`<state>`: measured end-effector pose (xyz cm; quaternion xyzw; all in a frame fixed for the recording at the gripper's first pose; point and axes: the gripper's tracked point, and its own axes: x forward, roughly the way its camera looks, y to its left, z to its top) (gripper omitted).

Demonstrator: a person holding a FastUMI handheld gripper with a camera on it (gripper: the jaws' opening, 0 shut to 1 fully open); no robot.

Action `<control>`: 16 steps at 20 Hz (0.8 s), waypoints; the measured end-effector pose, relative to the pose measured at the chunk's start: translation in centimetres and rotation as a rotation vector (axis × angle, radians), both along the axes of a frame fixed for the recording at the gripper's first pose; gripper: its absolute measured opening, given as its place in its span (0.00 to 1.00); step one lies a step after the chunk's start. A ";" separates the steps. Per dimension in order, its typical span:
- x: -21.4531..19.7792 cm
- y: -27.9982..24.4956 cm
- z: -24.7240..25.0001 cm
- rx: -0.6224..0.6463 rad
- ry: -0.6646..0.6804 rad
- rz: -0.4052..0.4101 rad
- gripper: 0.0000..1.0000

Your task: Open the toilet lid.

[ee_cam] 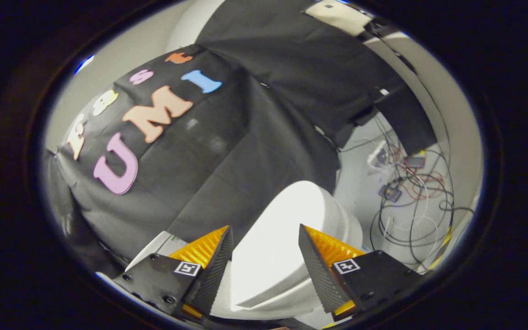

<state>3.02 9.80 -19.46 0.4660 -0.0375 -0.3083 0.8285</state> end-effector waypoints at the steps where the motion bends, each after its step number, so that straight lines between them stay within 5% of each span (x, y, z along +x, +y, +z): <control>1: -0.7 0.0 -1.5 0.045 0.006 -0.030 0.89; 4: -1.8 -0.3 -6.4 0.191 0.042 -0.094 0.89; 8: -1.6 0.1 -12.3 0.385 0.086 -0.095 0.66; 13: 1.1 0.2 -13.9 0.500 0.019 -0.023 0.32; 14: 1.9 0.1 -13.7 0.513 -0.014 -0.016 0.32; 16: 1.6 0.2 -13.4 0.504 0.007 -0.019 0.12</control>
